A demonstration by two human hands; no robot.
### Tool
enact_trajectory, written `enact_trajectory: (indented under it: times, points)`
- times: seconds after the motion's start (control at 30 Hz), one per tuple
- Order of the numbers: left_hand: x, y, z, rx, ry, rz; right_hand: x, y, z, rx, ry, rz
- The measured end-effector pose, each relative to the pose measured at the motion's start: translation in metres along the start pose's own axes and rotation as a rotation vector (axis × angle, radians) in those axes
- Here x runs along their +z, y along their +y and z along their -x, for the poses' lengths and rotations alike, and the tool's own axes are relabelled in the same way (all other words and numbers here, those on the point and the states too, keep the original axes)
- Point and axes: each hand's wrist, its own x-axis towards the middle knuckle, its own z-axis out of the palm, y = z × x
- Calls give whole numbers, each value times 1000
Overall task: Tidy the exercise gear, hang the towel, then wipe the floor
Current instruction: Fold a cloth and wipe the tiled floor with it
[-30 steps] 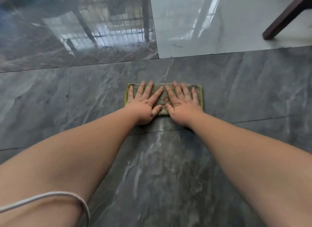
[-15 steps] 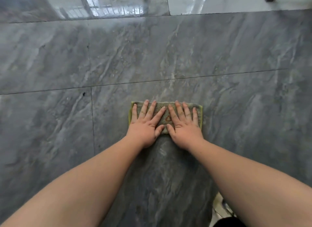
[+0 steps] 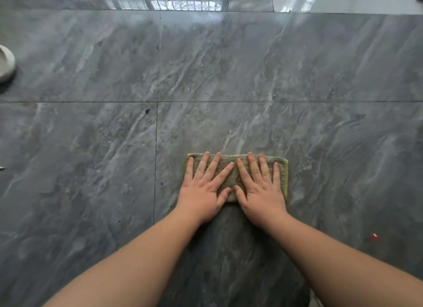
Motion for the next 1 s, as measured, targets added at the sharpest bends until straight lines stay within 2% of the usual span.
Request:
enact_trajectory:
  times: [0.1,0.33,0.8,1.0]
  points:
    - [-6,-16,-18,-22,39,-2,-7,-1,-22,-54,14,17]
    - [-54,-68,-94,-94,9,-51,-45,-16,-121,-90,52,29]
    - [-155,-172,-311,-132,57,-108,-138,-19,-370,-87,101,13]
    - [-177,-189,-353,-143,62,-90,-160,-16,-419,-101,130,19]
